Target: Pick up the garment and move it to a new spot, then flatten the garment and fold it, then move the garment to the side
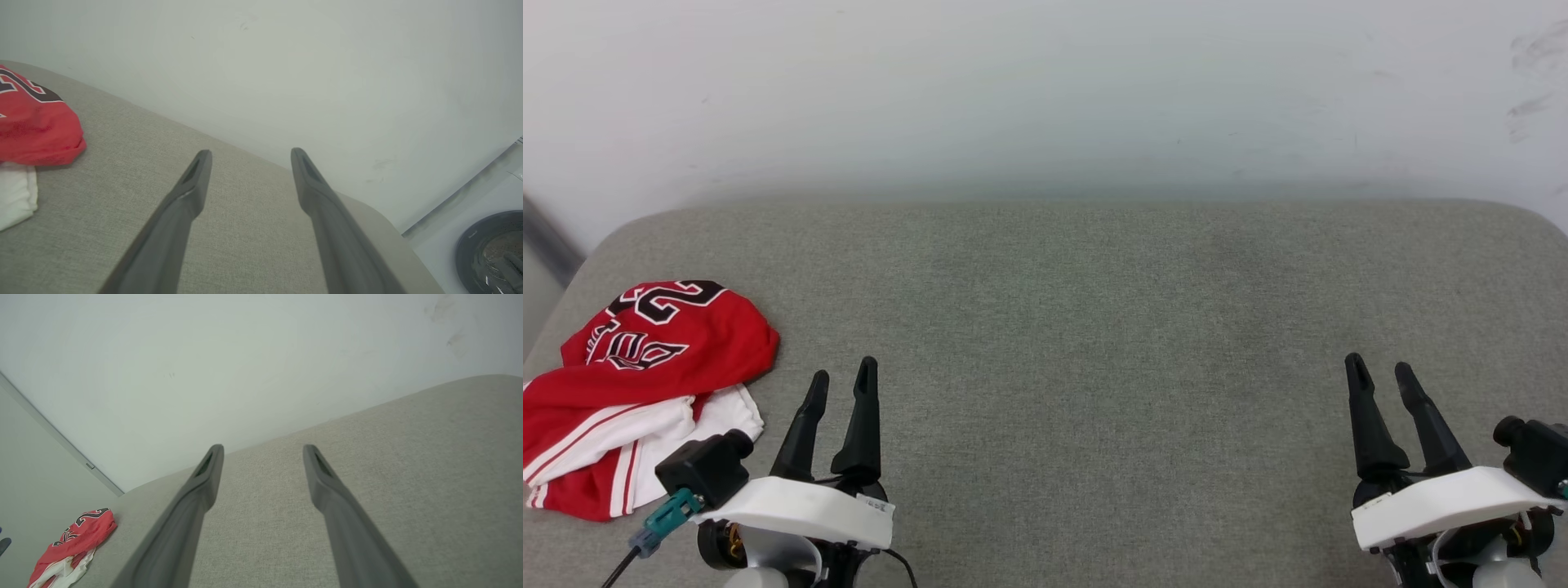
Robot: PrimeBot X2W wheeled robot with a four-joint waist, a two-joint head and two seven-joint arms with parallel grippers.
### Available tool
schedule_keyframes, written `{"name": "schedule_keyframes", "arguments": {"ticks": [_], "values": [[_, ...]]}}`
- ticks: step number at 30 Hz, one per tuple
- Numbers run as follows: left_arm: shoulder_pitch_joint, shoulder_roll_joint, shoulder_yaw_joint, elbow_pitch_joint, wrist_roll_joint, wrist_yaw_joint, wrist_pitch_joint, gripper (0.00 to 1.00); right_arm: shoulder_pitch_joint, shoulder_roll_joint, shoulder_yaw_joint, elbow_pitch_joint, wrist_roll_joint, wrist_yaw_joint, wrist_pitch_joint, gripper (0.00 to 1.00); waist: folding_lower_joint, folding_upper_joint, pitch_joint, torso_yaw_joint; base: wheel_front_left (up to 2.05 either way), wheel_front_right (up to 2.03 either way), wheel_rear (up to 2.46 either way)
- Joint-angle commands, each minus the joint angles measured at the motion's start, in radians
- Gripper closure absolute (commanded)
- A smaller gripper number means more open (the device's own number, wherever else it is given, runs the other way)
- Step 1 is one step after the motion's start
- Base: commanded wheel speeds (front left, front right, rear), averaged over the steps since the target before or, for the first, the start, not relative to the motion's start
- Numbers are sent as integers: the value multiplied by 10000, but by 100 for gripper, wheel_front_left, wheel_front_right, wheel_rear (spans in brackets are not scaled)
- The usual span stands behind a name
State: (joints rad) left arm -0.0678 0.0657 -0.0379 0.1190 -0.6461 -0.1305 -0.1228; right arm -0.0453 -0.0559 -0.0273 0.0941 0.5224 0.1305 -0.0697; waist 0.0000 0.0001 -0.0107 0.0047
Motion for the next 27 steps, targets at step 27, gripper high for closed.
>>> {"name": "schedule_keyframes", "arguments": {"ticks": [27], "values": [[-259, 356, -179, 552, 3373, 293, -760, 0, 270, 61, -8, -627, -3246, 2, 98, 0, 0, -1, -63, -122, 0, 0, 0]]}}
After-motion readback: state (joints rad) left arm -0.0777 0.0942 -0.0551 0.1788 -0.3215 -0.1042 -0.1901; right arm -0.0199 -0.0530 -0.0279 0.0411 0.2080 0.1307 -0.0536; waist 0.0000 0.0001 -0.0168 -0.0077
